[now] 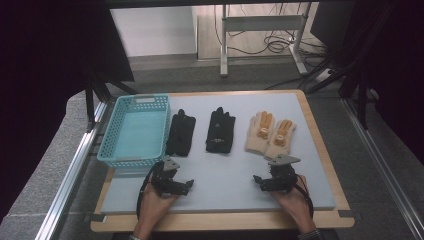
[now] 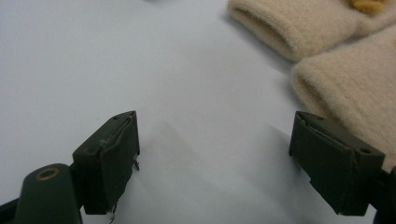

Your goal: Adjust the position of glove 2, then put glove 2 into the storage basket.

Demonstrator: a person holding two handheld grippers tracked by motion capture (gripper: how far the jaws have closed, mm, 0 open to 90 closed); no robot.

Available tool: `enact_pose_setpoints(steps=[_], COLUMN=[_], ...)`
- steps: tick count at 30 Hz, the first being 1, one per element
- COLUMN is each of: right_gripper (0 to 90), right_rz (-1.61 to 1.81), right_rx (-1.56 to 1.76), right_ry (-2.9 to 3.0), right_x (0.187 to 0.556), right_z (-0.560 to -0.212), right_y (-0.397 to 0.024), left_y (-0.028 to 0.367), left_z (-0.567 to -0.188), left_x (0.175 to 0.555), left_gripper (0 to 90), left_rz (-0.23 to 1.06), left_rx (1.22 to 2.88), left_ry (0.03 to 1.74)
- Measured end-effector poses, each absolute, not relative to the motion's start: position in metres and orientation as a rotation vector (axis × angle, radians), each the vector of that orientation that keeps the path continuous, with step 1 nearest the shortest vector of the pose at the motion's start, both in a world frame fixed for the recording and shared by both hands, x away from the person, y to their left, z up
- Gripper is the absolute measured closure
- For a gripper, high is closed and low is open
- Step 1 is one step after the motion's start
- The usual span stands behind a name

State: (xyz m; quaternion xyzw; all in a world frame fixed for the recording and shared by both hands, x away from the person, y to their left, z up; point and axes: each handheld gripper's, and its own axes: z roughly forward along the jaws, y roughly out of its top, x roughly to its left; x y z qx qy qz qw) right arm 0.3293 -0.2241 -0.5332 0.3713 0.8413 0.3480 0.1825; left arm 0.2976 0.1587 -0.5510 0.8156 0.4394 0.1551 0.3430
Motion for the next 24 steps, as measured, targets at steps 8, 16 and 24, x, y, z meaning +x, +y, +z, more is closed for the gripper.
enact_pose_setpoints(steps=[8, 16, 24], right_gripper=[15.6, 15.6, 15.6], right_rz=[0.984, 0.984, 0.985], right_rx=[1.049, 1.050, 1.051], right_ry=[2.373, 2.373, 2.373], right_x=[0.3293, 0.3293, 0.3294], right_z=[-0.5332, -0.5332, -0.5332], right_y=[-0.2243, -0.2242, -0.2243], left_y=[0.1587, 0.1588, 0.1584], left_z=[-0.5510, -0.5509, -0.5495], left_x=[0.2976, 0.2975, 0.2945], left_gripper=[2.1, 2.4, 11.0], left_rz=[0.402, 0.403, 0.419], left_rx=[2.119, 2.118, 2.097], left_ry=[1.143, 1.143, 1.130])
